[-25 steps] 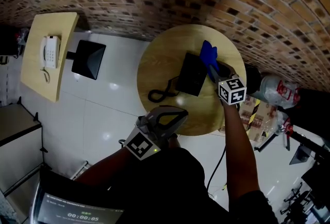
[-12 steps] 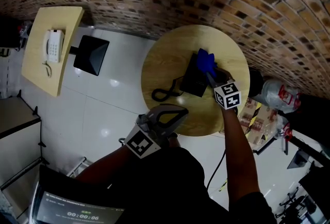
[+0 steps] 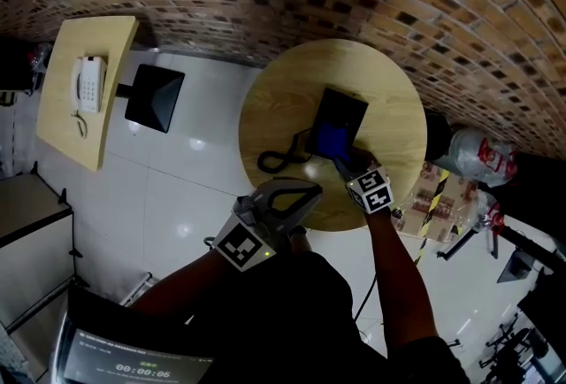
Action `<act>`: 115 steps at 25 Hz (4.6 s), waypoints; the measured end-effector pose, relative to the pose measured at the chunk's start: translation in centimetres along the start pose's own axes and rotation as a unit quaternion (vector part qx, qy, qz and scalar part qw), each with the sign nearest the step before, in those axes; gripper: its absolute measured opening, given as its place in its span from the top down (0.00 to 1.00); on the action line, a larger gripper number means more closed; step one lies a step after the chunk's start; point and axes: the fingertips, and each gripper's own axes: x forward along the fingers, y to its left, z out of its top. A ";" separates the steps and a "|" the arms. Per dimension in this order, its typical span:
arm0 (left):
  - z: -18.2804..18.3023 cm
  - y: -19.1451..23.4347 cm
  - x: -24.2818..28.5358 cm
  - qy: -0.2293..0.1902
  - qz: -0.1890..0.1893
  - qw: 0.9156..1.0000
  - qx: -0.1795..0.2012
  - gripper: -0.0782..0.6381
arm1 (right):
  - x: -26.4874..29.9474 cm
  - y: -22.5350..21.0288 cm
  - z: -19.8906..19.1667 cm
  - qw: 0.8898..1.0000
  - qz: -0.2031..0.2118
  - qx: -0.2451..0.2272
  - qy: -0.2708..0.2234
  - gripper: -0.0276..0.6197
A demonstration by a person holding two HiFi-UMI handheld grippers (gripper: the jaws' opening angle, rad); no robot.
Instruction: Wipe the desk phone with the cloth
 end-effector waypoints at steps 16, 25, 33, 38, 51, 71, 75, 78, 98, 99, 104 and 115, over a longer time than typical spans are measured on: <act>0.2 -0.2 -0.4 -0.008 0.010 1.000 -0.004 0.89 | -1.1 -1.0 6.4 0.998 -0.005 -0.001 -0.057 0.82; -0.4 0.0 -1.1 -0.006 0.022 1.000 -0.005 0.89 | 0.8 -7.4 13.9 0.994 -0.043 -0.068 -0.067 0.82; -0.6 1.0 -1.9 -0.007 0.030 0.999 -0.009 0.89 | 2.6 -4.4 11.0 0.994 -0.025 -0.099 -0.028 0.82; -0.7 1.2 -2.1 -0.009 0.028 0.999 -0.019 0.89 | 3.0 -0.6 8.3 0.994 0.000 -0.111 -0.001 0.82; -1.0 -0.1 -1.3 0.001 0.005 1.000 -0.014 0.89 | 3.5 6.7 0.5 0.993 0.063 -0.089 0.052 0.82; -1.4 -2.9 1.0 0.010 -0.042 0.999 -0.013 0.89 | -7.7 -13.0 -3.0 0.983 -0.156 0.092 -0.021 0.82; -1.7 -3.2 1.0 0.013 -0.041 0.999 -0.017 0.89 | -7.8 -15.3 -6.8 0.977 -0.165 0.134 0.008 0.81; -2.0 -3.1 0.8 0.015 -0.036 0.999 -0.020 0.89 | -7.1 -15.7 -8.5 0.974 -0.154 0.167 0.019 0.81; 1.2 -4.0 1.0 -0.009 -0.029 0.999 0.013 0.89 | -15.3 -10.3 4.5 0.973 -0.093 0.103 -0.183 0.63; 1.7 -4.3 1.1 -0.013 -0.029 0.999 0.017 0.89 | -16.5 -8.3 6.0 0.971 -0.071 0.091 -0.208 0.63; 3.9 -6.0 1.3 -0.033 -0.021 0.999 0.017 0.89 | -21.4 0.8 10.2 0.958 0.007 0.046 -0.283 0.63; 5.5 -10.3 -0.3 -0.036 -0.003 0.999 0.013 0.89 | -27.1 12.4 11.6 0.938 0.067 -0.015 -0.341 0.68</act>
